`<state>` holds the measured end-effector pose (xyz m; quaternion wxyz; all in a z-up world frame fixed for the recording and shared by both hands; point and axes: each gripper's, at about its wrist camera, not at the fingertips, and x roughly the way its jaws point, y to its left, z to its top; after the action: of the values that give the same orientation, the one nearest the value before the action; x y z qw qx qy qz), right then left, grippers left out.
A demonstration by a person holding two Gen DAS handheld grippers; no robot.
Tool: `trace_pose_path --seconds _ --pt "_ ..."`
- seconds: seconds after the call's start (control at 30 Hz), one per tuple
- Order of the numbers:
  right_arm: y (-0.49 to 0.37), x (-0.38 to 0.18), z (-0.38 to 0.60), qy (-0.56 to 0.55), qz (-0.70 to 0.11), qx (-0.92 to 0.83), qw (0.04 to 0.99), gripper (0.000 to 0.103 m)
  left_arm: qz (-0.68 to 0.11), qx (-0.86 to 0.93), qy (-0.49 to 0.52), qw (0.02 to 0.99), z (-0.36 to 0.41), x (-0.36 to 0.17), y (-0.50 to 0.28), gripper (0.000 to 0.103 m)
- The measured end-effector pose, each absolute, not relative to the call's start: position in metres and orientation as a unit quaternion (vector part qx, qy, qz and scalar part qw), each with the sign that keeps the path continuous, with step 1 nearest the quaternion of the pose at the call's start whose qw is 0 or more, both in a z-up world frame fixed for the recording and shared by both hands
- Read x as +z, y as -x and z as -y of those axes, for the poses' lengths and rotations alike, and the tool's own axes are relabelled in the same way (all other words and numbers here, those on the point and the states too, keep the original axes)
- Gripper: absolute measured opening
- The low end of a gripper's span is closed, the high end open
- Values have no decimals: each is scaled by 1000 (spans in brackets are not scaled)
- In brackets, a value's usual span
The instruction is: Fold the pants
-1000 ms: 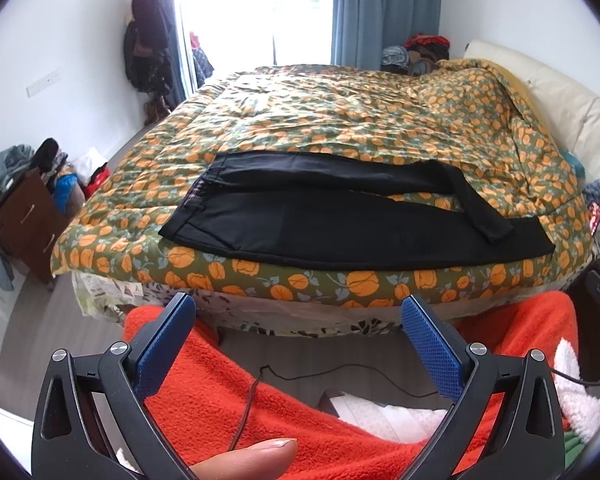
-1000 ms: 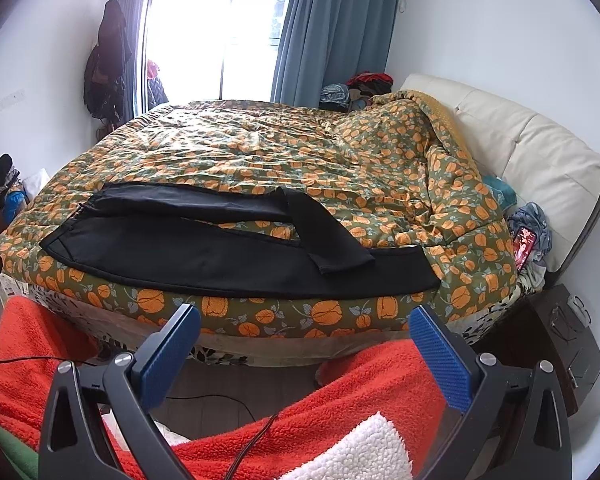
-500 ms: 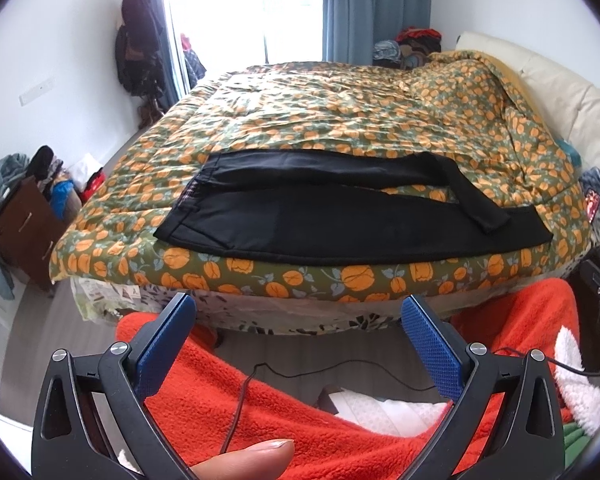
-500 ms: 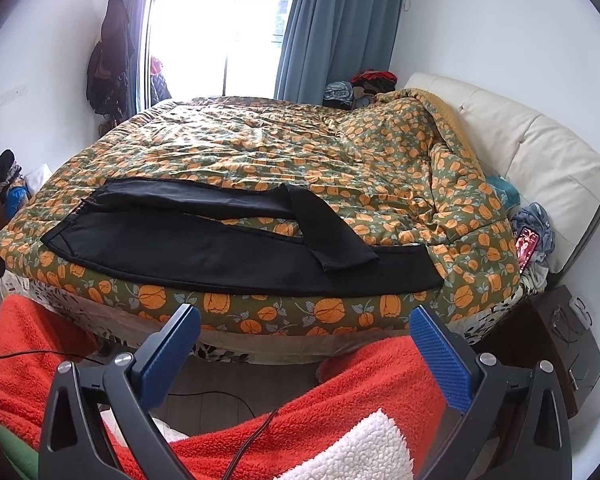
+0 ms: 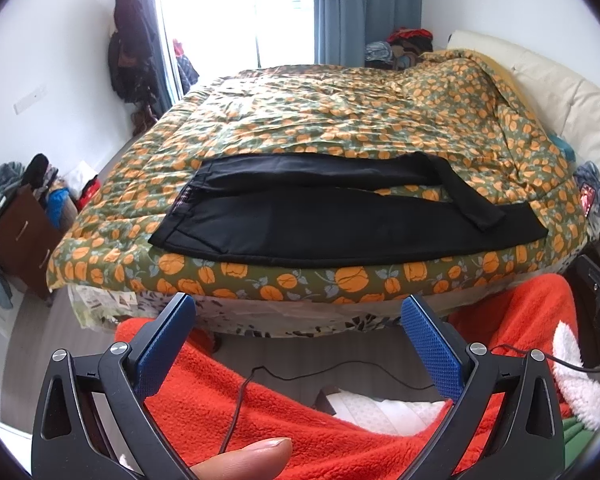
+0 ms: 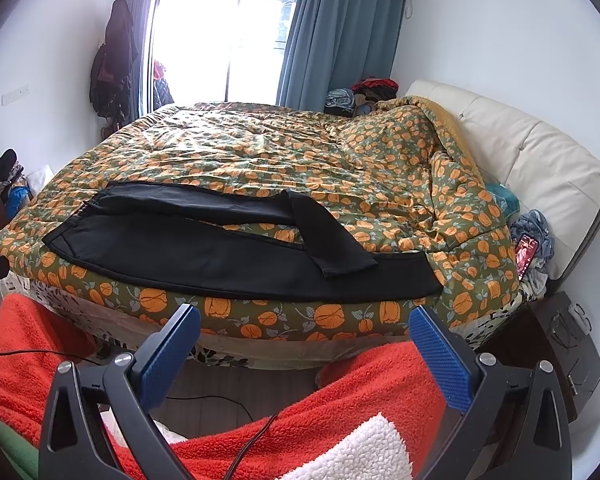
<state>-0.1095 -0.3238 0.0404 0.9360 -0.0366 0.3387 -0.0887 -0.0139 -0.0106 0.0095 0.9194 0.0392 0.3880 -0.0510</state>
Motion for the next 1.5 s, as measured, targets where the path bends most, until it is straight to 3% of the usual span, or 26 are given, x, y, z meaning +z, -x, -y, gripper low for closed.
trace_pose_path --seconds 1.5 --pt "108 38 319 44 -339 -79 936 103 -370 -53 -37 927 10 16 18 103"
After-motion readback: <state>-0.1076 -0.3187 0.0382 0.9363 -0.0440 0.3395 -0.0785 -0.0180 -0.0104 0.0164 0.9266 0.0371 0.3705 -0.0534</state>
